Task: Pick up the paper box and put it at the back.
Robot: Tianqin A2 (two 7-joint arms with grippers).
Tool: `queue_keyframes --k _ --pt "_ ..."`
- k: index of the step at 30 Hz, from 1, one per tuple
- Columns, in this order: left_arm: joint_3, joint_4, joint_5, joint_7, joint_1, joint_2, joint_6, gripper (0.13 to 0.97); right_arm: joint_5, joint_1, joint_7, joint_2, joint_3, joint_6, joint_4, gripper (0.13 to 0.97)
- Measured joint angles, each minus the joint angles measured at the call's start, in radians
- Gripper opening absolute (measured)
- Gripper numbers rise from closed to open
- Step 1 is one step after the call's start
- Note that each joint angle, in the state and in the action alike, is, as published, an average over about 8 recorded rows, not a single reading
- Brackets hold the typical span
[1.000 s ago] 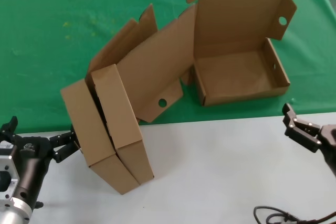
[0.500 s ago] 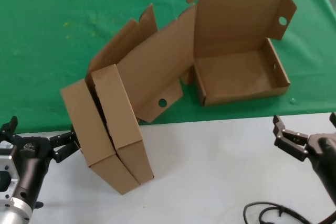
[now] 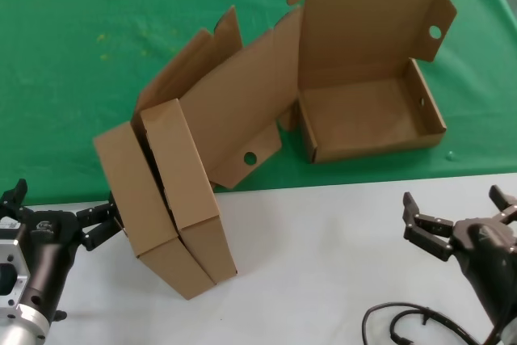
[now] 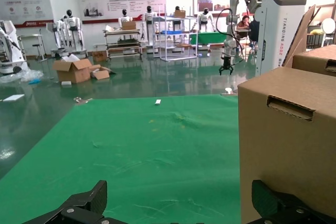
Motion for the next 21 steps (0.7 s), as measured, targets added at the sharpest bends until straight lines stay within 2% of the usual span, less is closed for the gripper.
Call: queue_keyframes --k 21 --pt "0.000 0.000 0.000 0.000 0.000 0.000 0.000 0.966 -0.004 0.002 -0.009 -0.008 0.000 -0.002 -0.006 0.966"
